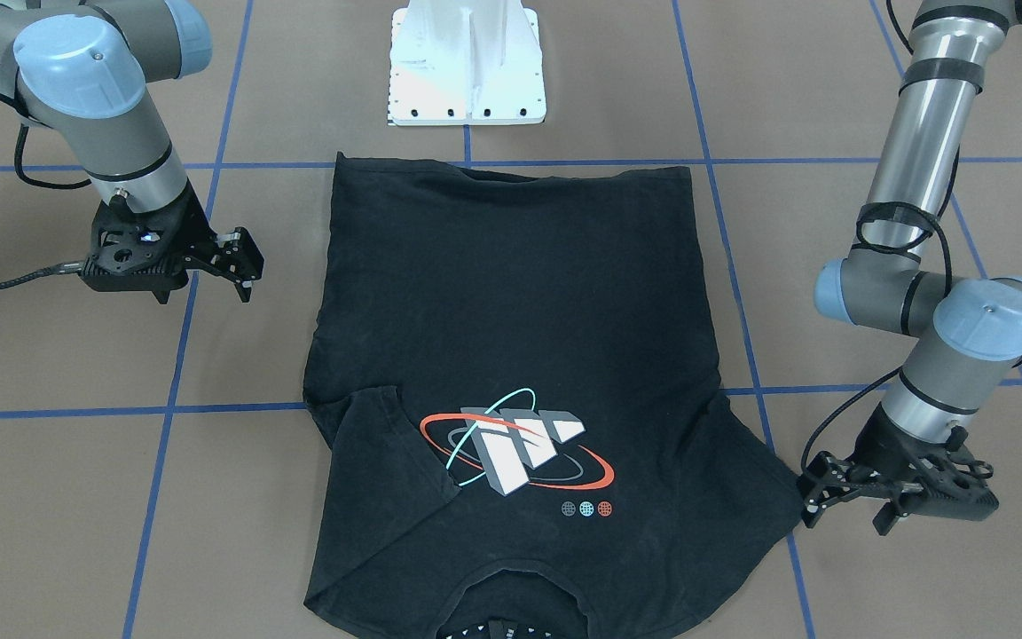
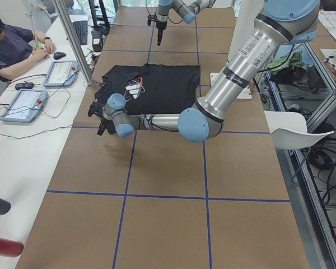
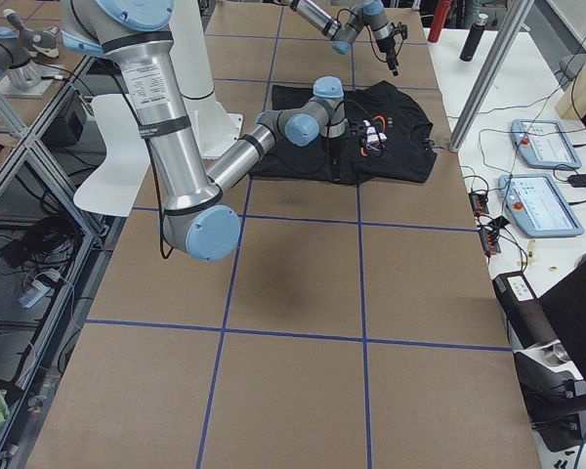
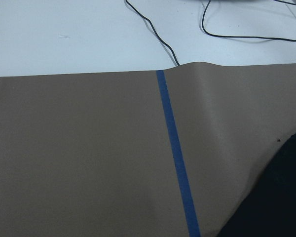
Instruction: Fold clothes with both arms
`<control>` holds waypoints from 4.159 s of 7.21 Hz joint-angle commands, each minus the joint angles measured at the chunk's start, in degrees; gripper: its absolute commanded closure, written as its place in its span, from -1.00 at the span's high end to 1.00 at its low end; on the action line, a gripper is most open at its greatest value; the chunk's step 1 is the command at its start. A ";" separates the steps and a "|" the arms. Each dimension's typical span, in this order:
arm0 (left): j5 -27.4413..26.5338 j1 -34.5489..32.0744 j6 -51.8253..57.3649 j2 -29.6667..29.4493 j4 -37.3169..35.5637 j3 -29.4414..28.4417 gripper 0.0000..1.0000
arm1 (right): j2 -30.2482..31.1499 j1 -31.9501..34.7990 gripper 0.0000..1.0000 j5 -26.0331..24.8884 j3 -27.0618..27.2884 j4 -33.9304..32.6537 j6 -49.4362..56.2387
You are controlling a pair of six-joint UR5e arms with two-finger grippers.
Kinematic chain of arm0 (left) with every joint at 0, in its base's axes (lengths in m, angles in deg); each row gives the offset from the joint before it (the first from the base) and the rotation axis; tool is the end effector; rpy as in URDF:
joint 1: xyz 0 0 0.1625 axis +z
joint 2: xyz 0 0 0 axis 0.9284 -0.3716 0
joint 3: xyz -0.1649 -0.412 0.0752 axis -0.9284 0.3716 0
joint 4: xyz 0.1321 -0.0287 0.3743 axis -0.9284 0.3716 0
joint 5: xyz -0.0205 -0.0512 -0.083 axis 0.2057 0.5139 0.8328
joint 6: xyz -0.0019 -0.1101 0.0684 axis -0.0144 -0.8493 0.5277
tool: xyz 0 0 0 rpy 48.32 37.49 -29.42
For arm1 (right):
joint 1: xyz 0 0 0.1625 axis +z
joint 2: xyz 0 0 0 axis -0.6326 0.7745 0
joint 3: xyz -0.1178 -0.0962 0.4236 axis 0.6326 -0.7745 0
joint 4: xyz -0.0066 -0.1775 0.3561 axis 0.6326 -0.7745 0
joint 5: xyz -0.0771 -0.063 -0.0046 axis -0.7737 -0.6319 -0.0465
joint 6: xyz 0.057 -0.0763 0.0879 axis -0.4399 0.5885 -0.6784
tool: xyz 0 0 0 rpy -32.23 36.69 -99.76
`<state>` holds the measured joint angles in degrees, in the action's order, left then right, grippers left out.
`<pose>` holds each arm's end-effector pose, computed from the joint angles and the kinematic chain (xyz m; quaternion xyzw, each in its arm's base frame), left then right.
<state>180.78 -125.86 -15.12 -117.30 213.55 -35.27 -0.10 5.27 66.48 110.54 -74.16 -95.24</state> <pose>0.3501 -0.7262 0.5295 0.2774 0.4243 -0.0504 0.8605 -0.3638 -0.4847 0.3824 0.0869 -0.3554 0.0294 0.9302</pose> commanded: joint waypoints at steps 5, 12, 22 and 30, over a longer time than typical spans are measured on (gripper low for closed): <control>-0.01 1.51 0.04 1.15 2.11 -0.99 0.11 | -0.46 -0.12 1.00 -0.10 -0.32 0.09 -0.41; -0.01 2.39 -0.57 2.21 2.20 -0.38 -0.09 | -0.46 -0.30 1.00 -0.10 -0.49 0.09 -0.15; -0.01 2.74 -0.92 3.96 2.90 1.38 -0.41 | -0.72 -0.30 1.00 -0.10 -0.85 0.09 -0.50; 1.21 3.45 -2.95 3.79 2.55 4.80 -1.00 | -0.72 -0.30 1.00 -0.10 -1.02 0.00 -0.32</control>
<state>181.27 -122.08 -18.07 -113.33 216.39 -31.36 -0.82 4.97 66.39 109.52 -74.16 -95.52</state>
